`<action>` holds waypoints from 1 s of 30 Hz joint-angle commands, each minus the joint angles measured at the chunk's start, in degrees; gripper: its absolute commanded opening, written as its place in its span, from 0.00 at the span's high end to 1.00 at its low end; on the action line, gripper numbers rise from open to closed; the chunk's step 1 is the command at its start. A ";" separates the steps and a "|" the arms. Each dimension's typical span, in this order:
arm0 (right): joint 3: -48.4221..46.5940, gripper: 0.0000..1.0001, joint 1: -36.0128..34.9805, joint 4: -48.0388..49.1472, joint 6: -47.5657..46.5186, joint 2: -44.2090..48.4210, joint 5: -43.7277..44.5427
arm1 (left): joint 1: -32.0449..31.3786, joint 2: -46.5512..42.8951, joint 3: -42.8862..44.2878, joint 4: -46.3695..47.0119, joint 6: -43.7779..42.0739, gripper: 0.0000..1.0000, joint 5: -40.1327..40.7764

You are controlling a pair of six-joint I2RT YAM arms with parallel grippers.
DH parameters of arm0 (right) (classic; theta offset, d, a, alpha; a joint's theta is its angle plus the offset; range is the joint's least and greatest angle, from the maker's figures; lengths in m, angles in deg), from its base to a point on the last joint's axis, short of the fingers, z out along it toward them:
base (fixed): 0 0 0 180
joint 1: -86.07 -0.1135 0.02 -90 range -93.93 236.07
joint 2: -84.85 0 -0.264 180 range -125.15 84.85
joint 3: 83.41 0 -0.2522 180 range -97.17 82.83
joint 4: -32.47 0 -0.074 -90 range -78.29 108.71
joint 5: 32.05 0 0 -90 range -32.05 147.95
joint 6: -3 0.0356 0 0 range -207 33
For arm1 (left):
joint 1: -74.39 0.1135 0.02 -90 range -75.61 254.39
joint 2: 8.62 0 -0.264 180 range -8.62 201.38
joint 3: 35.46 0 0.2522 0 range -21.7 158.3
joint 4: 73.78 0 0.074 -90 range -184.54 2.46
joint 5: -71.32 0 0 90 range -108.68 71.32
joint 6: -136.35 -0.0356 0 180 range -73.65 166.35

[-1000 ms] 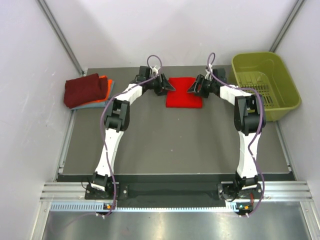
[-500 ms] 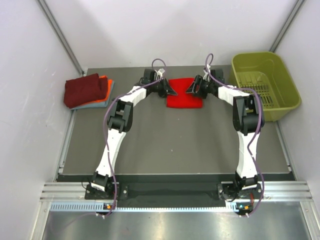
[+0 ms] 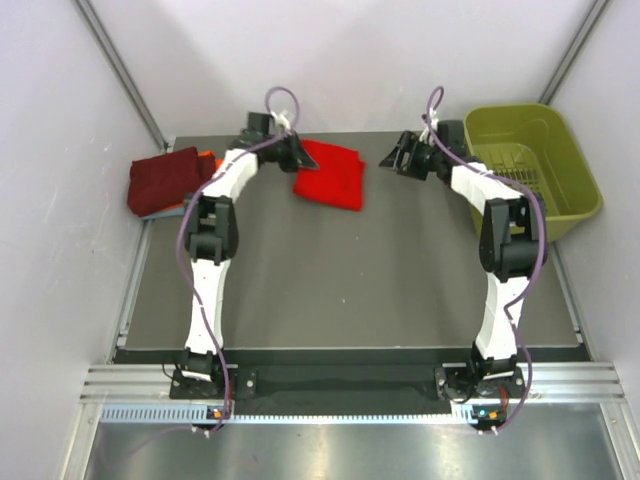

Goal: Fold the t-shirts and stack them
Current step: Neatly place the folded tshirt to the corner

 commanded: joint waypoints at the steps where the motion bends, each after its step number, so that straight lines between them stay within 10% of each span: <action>1: 1.56 0.26 1.33 0.48 -2.70 5.77 1.39 | 4.54 -10.56 -0.08 -4.77 -5.99 1.00 0.67; 30: 12.55 0.25 2.74 2.42 -2.97 13.68 1.56 | 25.19 -24.89 7.56 -25.70 -22.61 1.00 8.66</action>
